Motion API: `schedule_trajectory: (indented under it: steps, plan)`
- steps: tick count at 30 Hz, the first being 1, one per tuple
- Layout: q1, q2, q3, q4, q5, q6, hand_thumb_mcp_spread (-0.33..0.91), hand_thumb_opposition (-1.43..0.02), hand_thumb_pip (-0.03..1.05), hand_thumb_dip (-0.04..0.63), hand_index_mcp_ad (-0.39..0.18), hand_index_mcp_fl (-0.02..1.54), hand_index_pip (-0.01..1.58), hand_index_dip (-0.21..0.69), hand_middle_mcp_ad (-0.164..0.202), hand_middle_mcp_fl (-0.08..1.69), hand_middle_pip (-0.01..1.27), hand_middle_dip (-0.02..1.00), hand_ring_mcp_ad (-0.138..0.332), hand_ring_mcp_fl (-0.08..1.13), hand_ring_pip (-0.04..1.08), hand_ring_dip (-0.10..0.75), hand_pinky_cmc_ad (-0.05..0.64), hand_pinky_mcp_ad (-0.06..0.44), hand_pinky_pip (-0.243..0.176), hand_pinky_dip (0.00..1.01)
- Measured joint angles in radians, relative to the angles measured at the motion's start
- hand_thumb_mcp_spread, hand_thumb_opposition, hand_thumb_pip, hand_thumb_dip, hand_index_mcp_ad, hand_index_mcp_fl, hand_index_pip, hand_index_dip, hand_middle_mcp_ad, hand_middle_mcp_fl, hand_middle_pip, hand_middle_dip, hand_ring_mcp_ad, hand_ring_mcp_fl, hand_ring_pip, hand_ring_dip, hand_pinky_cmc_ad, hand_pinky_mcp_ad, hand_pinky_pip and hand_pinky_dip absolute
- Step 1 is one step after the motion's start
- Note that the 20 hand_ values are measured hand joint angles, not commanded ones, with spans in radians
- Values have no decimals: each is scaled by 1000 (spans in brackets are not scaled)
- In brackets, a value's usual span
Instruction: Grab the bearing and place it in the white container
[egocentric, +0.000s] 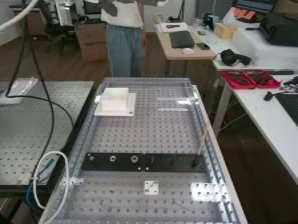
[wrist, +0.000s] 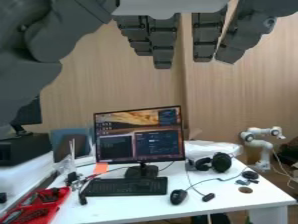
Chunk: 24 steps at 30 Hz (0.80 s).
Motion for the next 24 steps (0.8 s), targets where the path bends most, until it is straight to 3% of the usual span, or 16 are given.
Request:
schedule_trajectory:
  steps: [5,15,22,24]
  plan:
    - [-5,1,-67,65,17,21,222,-648,138,17,75,24,72,16,89,75,134,26,234,33,89,-37,312,215,-106,126]
    - [-22,-25,-238,232,72,130,265,-658,157,16,86,24,72,16,94,75,138,31,239,33,89,-35,312,215,-113,127]
    - [-37,-64,-316,324,125,190,326,-661,173,19,38,23,70,16,91,73,138,63,243,33,89,-35,312,215,-112,131]
    - [-39,-74,-326,336,136,198,347,-663,227,31,24,42,87,16,94,77,138,63,243,33,89,-35,312,215,-112,131]
